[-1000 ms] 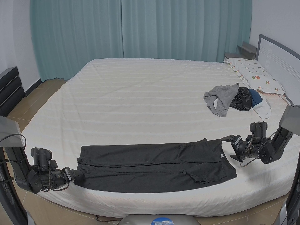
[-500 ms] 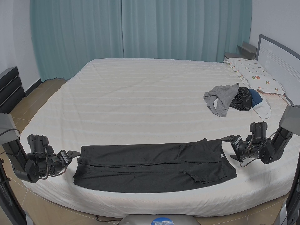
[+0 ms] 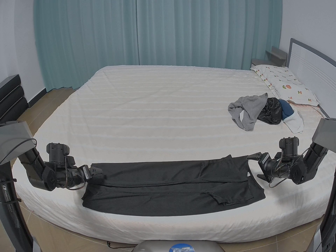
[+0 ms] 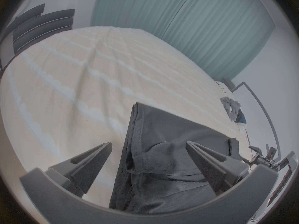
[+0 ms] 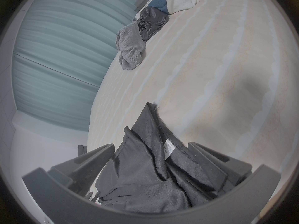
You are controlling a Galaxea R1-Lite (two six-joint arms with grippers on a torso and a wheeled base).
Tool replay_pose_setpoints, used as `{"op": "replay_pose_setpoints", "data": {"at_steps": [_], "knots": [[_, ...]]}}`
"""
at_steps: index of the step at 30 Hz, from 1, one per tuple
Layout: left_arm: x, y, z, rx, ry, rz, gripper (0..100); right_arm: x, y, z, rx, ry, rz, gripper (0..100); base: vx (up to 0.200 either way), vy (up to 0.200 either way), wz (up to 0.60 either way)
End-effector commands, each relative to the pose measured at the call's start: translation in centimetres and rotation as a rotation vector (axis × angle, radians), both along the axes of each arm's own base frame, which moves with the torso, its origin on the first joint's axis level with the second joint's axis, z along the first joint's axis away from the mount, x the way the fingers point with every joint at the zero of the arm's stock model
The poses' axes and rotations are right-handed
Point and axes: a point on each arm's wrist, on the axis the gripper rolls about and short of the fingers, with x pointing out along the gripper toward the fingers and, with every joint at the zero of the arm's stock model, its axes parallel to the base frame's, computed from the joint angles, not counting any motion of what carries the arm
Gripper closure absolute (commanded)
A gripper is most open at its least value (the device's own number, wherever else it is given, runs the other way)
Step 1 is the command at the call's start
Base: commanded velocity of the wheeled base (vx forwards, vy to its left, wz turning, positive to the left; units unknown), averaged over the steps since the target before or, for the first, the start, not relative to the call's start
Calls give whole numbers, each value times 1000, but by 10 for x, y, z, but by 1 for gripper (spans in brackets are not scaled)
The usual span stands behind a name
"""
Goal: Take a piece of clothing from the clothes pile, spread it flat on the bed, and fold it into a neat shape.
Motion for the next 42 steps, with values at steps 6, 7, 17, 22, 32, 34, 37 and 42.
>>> {"op": "replay_pose_setpoints", "data": {"at_steps": [6,7,17,22,32,34,37,42], "knots": [[4,-7,-24,2,54,-28,0,-3,7,-3,-6,13,25,0,0,0,0],[3,-8,-24,2,54,-30,0,-3,7,-3,-6,13,25,0,0,0,0],[-2,-13,-22,5,61,-45,100,-3,7,-3,-6,11,25,0,0,0,0],[-3,-12,-17,19,47,-36,100,-3,7,-3,-6,11,25,0,0,0,0],[-4,-2,4,16,-10,1,100,-3,5,-3,-6,11,19,0,0,0,0],[-4,1,9,14,-20,13,100,-3,4,-3,-6,11,18,0,0,0,0],[-5,5,12,14,-31,26,100,-3,4,-3,-6,11,18,0,0,0,0],[-4,10,14,14,-38,42,100,-3,4,-3,-6,11,18,0,0,0,0]]}}
